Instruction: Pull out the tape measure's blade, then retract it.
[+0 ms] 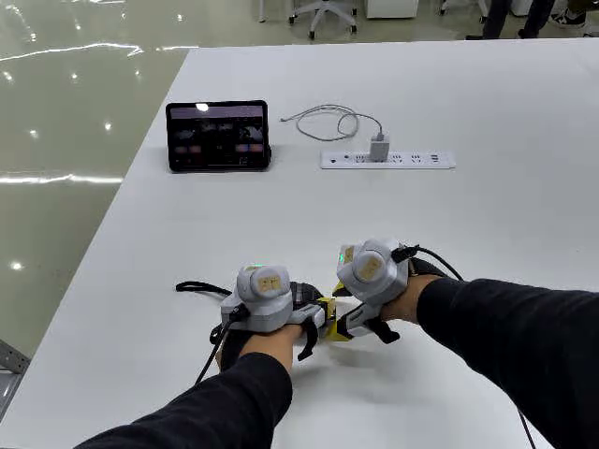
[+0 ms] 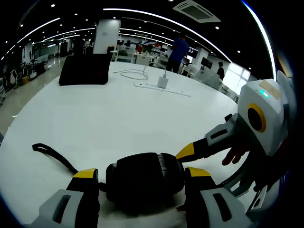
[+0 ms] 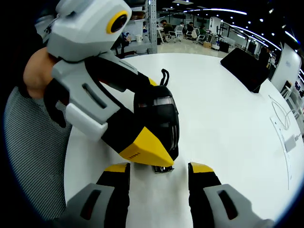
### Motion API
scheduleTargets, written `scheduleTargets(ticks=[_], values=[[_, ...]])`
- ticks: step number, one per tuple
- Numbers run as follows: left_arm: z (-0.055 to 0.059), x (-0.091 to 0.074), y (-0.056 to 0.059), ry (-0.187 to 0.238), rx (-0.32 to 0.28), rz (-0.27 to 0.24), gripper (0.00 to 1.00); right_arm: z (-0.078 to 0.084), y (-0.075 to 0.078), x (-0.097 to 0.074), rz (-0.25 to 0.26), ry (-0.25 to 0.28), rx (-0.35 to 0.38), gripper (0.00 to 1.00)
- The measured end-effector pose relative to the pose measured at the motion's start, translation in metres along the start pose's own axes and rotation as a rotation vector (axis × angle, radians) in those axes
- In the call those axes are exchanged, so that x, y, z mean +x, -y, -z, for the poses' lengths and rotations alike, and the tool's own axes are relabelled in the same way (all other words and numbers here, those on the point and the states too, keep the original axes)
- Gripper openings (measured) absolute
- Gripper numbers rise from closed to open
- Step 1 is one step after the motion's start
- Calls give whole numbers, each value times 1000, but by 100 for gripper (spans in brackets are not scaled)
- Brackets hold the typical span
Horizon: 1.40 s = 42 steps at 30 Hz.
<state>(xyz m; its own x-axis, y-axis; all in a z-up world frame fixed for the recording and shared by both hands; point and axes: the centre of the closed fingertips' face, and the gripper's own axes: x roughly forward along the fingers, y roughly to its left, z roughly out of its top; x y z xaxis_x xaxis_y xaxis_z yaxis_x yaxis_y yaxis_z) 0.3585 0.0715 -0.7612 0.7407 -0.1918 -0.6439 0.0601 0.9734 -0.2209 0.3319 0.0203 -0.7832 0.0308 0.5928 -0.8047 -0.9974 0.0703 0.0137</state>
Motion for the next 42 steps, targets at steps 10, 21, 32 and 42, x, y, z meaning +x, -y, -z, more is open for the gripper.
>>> scheduleTargets(ticks=[10,21,32,42], values=[[0,-3,-1,-1,5,-5,71,4,-5,-3,2,-12,71,63],[-8,-6,-13,41,69,-46,100,4,-7,-3,22,19,131,98],[-6,-11,-3,31,85,64,100,8,-3,-17,63,45,169,100],[-1,-24,-18,11,169,179,100,17,-5,-37,122,121,248,100]])
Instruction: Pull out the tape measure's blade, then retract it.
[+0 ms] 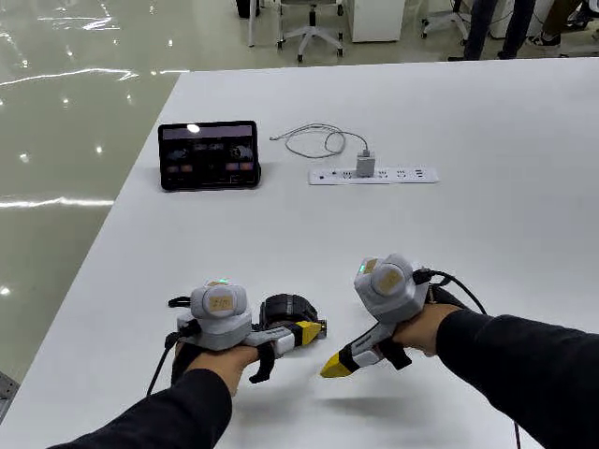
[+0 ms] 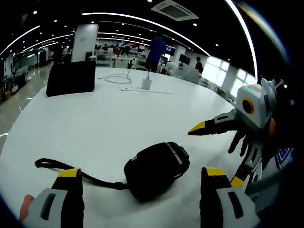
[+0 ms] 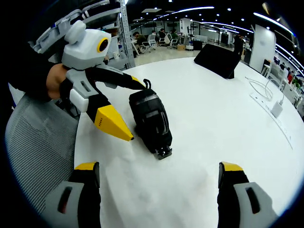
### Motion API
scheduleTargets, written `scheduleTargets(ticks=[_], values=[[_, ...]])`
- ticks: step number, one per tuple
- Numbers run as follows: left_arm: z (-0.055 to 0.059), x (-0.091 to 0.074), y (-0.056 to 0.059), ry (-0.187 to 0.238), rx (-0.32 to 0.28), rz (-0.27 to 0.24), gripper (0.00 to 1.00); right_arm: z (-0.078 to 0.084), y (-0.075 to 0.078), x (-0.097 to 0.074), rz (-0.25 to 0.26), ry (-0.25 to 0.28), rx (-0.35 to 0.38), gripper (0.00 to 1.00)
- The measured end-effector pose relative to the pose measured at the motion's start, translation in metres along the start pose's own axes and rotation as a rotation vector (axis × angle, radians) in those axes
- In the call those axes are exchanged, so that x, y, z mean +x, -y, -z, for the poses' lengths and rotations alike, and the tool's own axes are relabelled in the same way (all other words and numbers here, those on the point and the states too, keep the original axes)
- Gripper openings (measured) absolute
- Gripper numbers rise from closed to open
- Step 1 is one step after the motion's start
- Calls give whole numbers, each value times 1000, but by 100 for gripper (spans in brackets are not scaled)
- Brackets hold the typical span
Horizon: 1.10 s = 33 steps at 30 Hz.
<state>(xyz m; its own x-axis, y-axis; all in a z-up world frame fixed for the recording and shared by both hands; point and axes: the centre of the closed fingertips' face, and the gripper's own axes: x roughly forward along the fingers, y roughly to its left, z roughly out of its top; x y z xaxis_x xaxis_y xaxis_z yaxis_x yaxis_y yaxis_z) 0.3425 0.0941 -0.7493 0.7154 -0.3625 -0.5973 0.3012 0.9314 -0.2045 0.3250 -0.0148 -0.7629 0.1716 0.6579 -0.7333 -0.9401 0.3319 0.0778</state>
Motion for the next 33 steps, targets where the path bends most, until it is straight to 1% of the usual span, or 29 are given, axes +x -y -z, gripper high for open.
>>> scheduleTargets(ticks=[1,2,5,6,7,8,9,10,11,13,15,17,19,21,23,25,26,27,29,30,33], values=[[1,-2,0,-8,23,11,100,0,0,-2,7,8,-1,100],[3,-3,-1,-18,62,27,100,1,1,-5,17,15,1,100],[5,-9,-2,-18,128,48,100,2,3,-13,35,36,20,100],[6,-10,-3,-19,132,56,100,3,3,-15,37,44,24,100],[8,-13,-3,-33,137,65,100,4,2,-18,34,56,45,100],[9,-14,-4,-37,146,70,100,5,2,-20,37,59,53,100],[10,-15,-4,-38,149,75,100,7,3,-23,45,62,48,100],[10,-18,-4,-35,161,94,100,9,4,-26,52,68,49,99],[10,-19,-5,-34,167,99,100,11,5,-29,56,71,60,99],[11,-24,-6,-31,210,107,100,16,5,-35,64,73,70,99],[13,-29,-4,-31,275,129,100,22,7,-40,76,80,72,100],[18,-34,-5,-45,268,144,100,30,8,-45,84,83,89,100],[17,-39,-8,-32,262,154,100,36,9,-49,96,85,97,100],[18,-44,-11,-30,251,161,100,43,9,-55,104,89,106,100],[21,-48,-15,-31,245,171,100,46,9,-62,120,110,101,100],[24,-52,-18,-37,245,178,100,51,7,-69,128,114,99,100],[26,-54,-20,-40,249,181,100,53,8,-72,135,119,93,100],[27,-57,-24,-48,260,180,100,56,7,-76,143,124,88,100],[26,-61,-31,-45,248,176,100,60,8,-82,154,129,92,100],[24,-65,-35,-35,244,172,100,63,8,-86,164,134,100,100],[21,-72,-44,-26,242,162,100,71,9,-97,182,148,118,100]])
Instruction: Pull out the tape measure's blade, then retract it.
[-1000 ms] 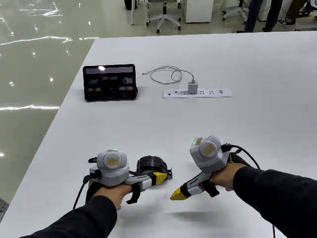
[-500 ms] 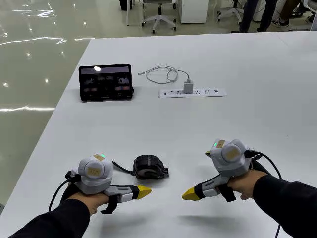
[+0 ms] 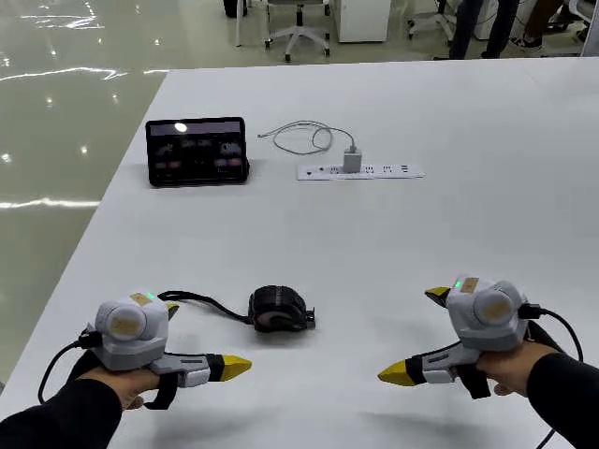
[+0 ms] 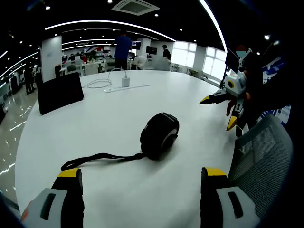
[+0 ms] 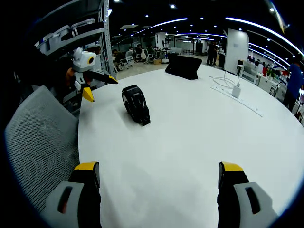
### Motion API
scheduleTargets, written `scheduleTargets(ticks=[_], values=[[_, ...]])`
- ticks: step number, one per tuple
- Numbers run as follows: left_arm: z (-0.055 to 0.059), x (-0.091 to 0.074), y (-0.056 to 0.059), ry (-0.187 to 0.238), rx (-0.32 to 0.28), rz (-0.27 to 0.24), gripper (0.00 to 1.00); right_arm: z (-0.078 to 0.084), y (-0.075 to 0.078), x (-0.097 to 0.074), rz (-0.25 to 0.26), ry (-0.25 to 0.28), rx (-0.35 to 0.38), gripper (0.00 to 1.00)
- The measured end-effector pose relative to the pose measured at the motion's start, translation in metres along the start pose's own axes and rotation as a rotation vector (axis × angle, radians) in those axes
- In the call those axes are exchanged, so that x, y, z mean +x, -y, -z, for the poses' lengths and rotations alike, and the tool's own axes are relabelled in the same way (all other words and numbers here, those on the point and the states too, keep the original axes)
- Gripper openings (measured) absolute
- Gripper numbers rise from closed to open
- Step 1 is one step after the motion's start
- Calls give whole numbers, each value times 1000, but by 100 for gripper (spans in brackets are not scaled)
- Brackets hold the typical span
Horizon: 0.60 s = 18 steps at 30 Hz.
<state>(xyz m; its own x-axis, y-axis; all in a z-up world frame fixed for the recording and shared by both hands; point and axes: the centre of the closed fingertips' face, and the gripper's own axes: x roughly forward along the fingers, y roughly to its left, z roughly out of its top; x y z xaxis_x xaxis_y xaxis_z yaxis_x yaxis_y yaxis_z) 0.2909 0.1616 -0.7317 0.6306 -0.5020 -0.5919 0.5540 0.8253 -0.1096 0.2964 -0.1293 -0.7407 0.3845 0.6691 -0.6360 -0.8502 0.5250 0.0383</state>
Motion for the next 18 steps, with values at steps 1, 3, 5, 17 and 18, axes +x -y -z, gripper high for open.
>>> scheduleTargets(ticks=[1,3,5,17,18], values=[[-1,-3,-1,3,0,-3,100,3,2,-3,6,1,13,100],[-5,-9,-4,17,0,-7,100,9,3,-8,12,4,38,100],[-5,-14,-8,21,1,-16,100,17,4,-14,31,-13,26,100],[5,-39,-7,16,24,-16,100,39,16,-53,76,-7,32,100],[6,-40,-6,16,18,-13,100,41,18,-57,85,-3,40,100]])
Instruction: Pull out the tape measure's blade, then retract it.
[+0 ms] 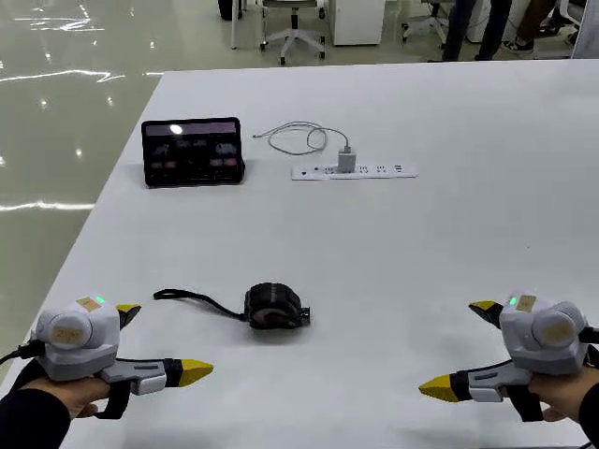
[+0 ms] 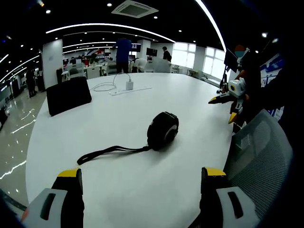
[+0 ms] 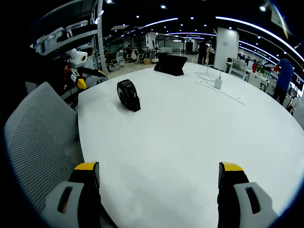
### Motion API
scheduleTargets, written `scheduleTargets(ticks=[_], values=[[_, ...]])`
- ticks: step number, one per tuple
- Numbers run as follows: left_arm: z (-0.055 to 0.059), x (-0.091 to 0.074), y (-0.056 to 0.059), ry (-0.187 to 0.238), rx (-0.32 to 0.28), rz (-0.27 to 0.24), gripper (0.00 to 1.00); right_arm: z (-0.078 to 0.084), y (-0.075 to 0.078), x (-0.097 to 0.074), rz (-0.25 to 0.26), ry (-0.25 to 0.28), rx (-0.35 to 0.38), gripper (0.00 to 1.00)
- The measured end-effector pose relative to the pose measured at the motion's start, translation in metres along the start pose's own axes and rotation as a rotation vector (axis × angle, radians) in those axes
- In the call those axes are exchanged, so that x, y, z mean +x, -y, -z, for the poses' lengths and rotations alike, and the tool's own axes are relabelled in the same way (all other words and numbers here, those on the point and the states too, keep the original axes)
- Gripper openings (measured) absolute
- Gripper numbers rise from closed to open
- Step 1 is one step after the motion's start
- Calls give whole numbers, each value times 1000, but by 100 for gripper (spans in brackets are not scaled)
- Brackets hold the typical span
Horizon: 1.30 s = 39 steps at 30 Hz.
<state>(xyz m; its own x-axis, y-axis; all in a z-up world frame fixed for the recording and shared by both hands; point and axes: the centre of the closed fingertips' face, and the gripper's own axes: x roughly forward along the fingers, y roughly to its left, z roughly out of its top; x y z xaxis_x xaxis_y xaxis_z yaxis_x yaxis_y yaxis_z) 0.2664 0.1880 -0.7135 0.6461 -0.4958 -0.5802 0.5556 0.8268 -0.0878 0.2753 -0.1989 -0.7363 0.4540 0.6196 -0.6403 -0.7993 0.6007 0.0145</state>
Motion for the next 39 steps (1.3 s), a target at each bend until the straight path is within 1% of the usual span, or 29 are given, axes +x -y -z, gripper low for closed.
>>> scheduleTargets(ticks=[2,4,9,10,11,12,14,16,18,21,22,23,24,25,26,32,35,39], values=[[1,-3,1,-3,6,-2,100,5,4,-8,10,6,16,100],[2,-5,2,0,5,-1,100,12,6,-16,18,8,14,100],[4,-12,1,5,-1,-14,100,25,16,-38,51,17,44,100],[4,-13,0,8,-1,-17,100,27,16,-41,54,18,48,100],[1,-14,0,25,4,-16,100,29,13,-44,50,17,43,100],[1,-15,1,29,2,-11,100,30,12,-47,51,15,29,100],[2,-15,3,22,3,-4,100,33,11,-51,52,5,21,100],[1,-14,5,16,13,-1,100,33,13,-55,58,8,25,100],[-1,-13,8,18,12,8,100,33,16,-57,65,11,27,100],[-4,-12,8,14,14,9,100,32,20,-61,73,22,39,100],[-4,-11,9,11,3,16,100,33,22,-61,75,20,41,100],[-5,-11,8,13,10,10,100,35,23,-61,75,18,44,100],[-6,-12,8,17,12,12,100,35,22,-61,72,19,47,100],[-7,-12,9,21,2,20,100,35,21,-61,68,19,53,100],[-8,-12,8,23,4,15,100,35,21,-61,68,17,54,100],[-9,-13,4,22,-1,1,100,32,21,-59,66,22,52,100],[-8,-13,4,16,-2,2,100,30,18,-55,59,18,45,100],[-8,-13,3,12,-5,1,100,31,19,-56,54,18,38,100]])
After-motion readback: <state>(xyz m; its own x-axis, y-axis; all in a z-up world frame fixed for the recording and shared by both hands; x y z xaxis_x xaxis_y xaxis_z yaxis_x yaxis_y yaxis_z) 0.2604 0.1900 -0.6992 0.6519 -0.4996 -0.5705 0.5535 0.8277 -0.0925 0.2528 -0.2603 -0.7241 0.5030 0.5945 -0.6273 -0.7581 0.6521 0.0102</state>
